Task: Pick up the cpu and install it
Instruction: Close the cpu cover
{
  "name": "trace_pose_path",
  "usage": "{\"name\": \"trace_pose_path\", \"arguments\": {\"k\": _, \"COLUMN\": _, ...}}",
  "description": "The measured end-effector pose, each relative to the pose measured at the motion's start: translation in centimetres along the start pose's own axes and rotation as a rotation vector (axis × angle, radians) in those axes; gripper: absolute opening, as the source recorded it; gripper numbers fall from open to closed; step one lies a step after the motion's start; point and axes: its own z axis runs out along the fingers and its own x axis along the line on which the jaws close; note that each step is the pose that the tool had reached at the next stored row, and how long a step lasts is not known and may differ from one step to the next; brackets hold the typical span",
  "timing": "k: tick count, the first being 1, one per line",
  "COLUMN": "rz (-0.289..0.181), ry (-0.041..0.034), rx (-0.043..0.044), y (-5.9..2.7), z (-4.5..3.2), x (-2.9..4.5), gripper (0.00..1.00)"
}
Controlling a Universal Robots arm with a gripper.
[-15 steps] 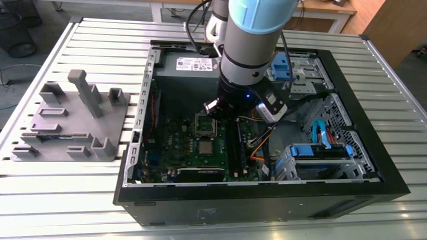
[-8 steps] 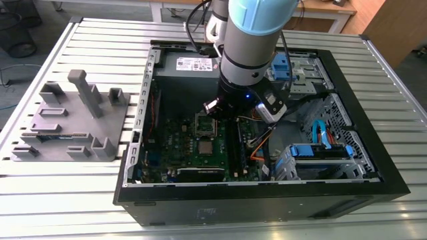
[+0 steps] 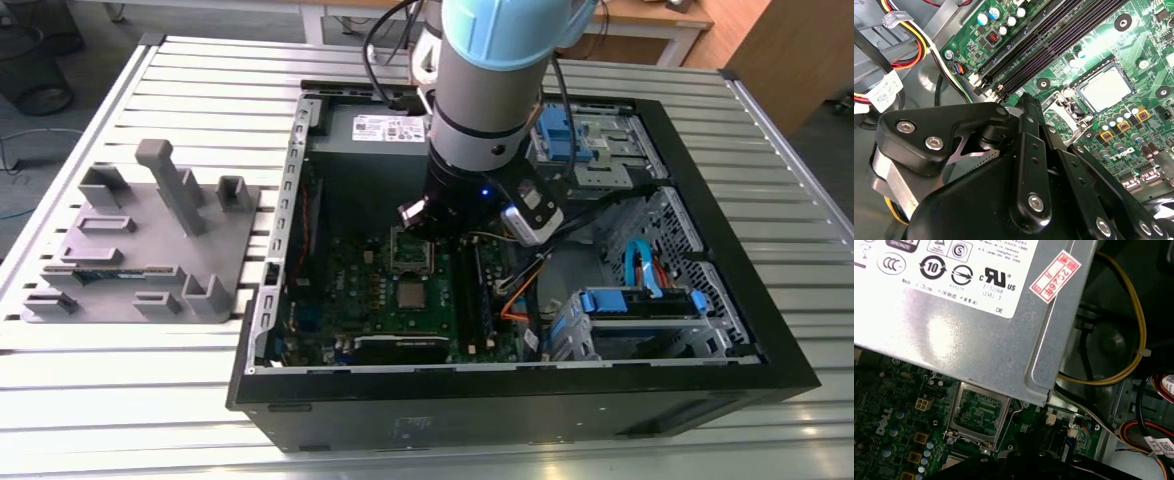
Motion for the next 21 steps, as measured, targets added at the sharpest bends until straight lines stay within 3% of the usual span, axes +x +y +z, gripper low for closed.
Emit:
{"name": "trace_pose_path", "arguments": {"k": 9, "rz": 0.0, "ry": -0.0003, "rx": 0.0, "y": 0.05, "z": 0.04, "x": 0.06, "gripper": 0.11}}
{"name": "trace_pose_path", "arguments": {"k": 21, "rz": 0.0, "ry": -0.0003, "rx": -0.0001, "y": 0.75, "z": 0.43, "x": -0.37, "gripper": 0.11}}
